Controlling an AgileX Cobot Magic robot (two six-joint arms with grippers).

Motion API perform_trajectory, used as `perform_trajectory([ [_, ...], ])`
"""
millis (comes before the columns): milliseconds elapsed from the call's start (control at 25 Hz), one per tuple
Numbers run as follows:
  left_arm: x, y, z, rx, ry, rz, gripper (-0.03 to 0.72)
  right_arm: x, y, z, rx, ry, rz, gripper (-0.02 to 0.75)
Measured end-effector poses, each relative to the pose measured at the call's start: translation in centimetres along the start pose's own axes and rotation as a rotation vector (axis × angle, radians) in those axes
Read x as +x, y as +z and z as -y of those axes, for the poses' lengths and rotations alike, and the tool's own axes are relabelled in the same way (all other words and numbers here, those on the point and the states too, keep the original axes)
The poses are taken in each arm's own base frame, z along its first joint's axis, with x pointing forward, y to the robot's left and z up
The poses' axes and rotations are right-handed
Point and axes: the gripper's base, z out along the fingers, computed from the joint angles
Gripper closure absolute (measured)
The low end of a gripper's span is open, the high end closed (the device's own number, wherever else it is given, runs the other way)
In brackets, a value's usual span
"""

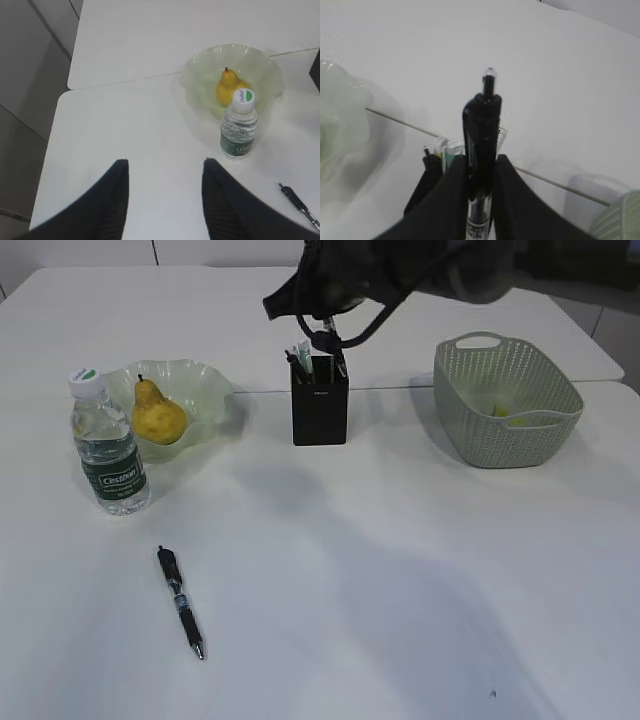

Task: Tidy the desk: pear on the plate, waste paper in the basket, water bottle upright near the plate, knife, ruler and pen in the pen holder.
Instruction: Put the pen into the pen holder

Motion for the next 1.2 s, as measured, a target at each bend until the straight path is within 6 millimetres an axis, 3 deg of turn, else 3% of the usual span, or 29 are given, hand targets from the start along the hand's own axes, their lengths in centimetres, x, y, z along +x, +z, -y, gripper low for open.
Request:
perform_trajectory([
  [360,-0.6,2.5,0.7,0.003,0.025,-0.018,0.358,2.3,2.6,3.6,-0.045,-0.002,0.118,0.615],
  [600,-1.3,2.5,0.9,0.019,0.026,0.056,0.358,2.3,3.5,3.2,-0.163,-0.007,0.236,0.615],
  [960,-1.4,2.5,0.9,0.022,0.026,0.069,0.359,5.1,6.2,2.3,-0.239,-0.012,0.235,0.616],
  [1200,-1.4,2.5,0.9,0.028,0.021,0.07,0.359,4.8,6.2,2.7,-0.267,-0.012,0.279,0.616],
])
